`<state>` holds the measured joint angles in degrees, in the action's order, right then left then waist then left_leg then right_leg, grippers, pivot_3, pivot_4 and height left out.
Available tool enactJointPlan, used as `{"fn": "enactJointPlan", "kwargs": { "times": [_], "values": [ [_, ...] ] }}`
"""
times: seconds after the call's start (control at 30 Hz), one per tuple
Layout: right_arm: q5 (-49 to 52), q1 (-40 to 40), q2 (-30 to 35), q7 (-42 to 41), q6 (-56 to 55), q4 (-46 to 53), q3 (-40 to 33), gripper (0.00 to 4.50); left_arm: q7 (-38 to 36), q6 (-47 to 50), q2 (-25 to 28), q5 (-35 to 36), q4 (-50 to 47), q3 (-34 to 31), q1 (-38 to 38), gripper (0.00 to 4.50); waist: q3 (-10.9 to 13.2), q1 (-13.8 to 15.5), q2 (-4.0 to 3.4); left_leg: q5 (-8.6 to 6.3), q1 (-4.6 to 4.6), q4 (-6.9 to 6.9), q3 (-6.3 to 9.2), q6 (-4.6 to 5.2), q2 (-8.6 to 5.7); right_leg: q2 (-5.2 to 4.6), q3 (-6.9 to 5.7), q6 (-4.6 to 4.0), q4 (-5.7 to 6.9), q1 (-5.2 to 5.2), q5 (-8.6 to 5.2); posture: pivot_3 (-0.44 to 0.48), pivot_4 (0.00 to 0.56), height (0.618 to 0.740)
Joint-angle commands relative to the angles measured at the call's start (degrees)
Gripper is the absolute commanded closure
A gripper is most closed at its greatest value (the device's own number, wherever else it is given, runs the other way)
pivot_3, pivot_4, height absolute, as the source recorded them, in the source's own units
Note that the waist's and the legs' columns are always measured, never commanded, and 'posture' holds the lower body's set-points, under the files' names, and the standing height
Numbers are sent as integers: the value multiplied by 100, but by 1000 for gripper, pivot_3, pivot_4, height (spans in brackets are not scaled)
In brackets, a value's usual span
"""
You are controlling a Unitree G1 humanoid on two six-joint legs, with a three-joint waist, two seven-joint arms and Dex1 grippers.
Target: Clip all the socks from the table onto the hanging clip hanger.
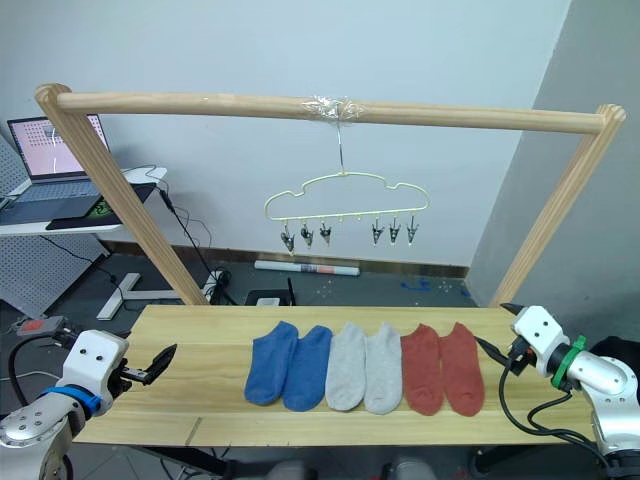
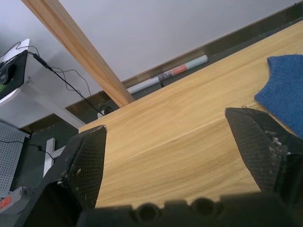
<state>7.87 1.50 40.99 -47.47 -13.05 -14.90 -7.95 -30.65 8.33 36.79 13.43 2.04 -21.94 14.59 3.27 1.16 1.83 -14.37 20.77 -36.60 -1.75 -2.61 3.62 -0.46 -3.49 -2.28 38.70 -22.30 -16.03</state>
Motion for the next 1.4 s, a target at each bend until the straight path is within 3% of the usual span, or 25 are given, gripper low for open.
{"fn": "enactJointPlan", "kwargs": {
  "times": [0.03, 0.57, 0.9, 1.0, 1.2, 1.4],
  "values": [
    [-55, -35, 111, 155, -159, -6, -219, 0, -14, 4, 83, 52, -244, -198, -53, 33, 0, 0, 0, 0, 0, 0, 0, 0, 0, 0, 0, 0, 0, 0, 0, 65, 0, 740],
    [-819, 236, 257, 1411, -393, -168, -429, 0, -249, -770, 22, 27, -47, -251, -106, 33, -2, -18, -3, 0, -1, 0, -7, -1, -1, 0, 4, -3, 2, 0, -2, 42, 0, 740],
    [-852, 429, 209, 1724, -314, 61, -493, 0, -252, -590, -126, 279, -97, -209, -150, 33, 50, -67, -9, 0, -2, 1, -8, 0, 0, 0, 5, -6, 2, 1, -4, 3, 53, 740],
    [-713, 668, 159, 1649, -299, 416, -511, 0, -133, -377, -282, 366, -358, -90, -241, 33, 137, -78, -39, 0, -2, 0, -10, 0, 0, 0, 10, -7, 2, 1, -5, -28, 86, 740],
    [-39, 1230, 7, 1145, -135, 1795, -437, 0, 256, 244, -719, 387, -1147, 303, -743, 33, 398, -113, -33, 1, -3, -1, -8, 0, 1, 2, 18, -5, 14, 2, -4, -78, 160, 740],
    [611, 1072, -177, 969, 978, 3636, 51, 0, 680, 587, -1182, 360, -1477, 739, -1678, 33, 708, -179, -9, 1, 1, -3, -11, -1, 2, 10, 53, 14, 19, 1, 2, -123, 220, 740]
  ]
}}
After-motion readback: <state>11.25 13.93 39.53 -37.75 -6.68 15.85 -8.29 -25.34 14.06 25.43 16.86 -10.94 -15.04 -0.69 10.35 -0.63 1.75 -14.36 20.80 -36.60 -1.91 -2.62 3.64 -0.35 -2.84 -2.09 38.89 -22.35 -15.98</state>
